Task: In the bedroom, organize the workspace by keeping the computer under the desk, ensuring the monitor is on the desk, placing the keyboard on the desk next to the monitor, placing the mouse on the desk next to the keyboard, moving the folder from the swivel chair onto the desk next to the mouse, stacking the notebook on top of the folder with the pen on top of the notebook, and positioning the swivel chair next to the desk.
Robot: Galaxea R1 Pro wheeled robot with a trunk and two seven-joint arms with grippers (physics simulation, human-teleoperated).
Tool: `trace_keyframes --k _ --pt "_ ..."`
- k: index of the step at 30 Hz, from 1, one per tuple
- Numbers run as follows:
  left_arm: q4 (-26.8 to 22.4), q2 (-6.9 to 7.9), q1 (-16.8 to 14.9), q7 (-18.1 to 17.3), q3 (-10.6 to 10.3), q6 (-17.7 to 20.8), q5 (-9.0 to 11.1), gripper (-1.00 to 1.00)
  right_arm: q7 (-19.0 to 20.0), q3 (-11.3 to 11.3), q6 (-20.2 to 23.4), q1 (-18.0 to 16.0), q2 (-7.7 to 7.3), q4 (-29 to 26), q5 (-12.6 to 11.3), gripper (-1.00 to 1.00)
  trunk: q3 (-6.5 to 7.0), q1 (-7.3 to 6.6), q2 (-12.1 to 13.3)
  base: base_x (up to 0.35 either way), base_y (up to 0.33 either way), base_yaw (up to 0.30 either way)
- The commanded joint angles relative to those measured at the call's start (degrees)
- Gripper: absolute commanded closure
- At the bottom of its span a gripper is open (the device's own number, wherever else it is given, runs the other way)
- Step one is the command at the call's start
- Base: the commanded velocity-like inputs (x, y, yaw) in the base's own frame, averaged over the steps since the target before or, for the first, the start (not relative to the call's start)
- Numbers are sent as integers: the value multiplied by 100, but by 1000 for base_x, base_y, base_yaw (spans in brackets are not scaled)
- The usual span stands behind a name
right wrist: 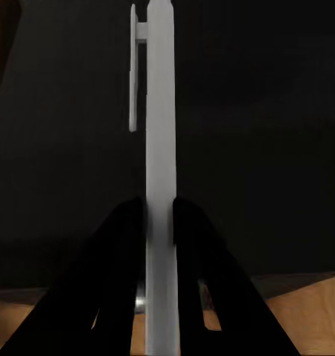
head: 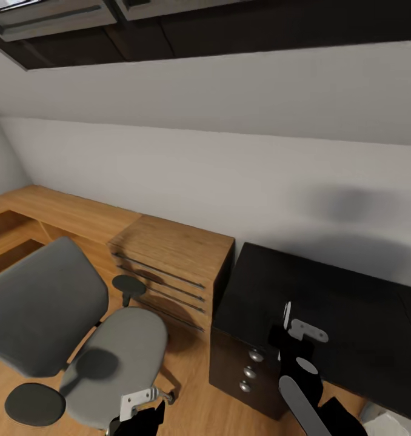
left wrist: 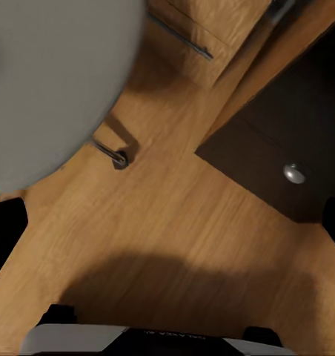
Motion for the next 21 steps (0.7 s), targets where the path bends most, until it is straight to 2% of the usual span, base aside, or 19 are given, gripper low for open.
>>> trace_keyframes --k 1,6,9,13,15,17,19,21 --pt "3 0 0 52 -8 19 61 -100 -29 12 34 -9 -6 -3 -23 100 -10 0 -11 -335 0 -287" --pt "131 7 0 41 -5 20 64 -100 -28 -12 29 -8 -8 4 -22 100 -10 0 -11 -273 0 -289" --pt "762 59 0 43 10 2 50 -100 -28 -36 29 -7 -8 5 -23 100 -10 0 -11 -69 0 -289" --pt "1276 166 0 43 36 -25 34 -100 -34 -46 29 -6 -14 5 -22 100 -10 0 -11 -25 0 -289" --pt "1626 319 0 43 50 -271 36 -100 -31 -49 27 -8 -13 7 -19 100 -10 0 -11 -8 0 -289" --pt "1765 383 0 43 53 -511 44 -100 -33 -50 24 -8 -11 11 -19 100 -10 0 -11 -4 0 -289" --pt "1945 453 0 43 57 -1013 49 -100 -34 -46 22 -5 -6 18 -18 100 -10 0 -11 -2 0 -193" --pt "2067 477 0 43 55 -1262 47 -100 -31 -44 21 -7 -3 20 -18 100 -10 0 -11 -1 0 -99"
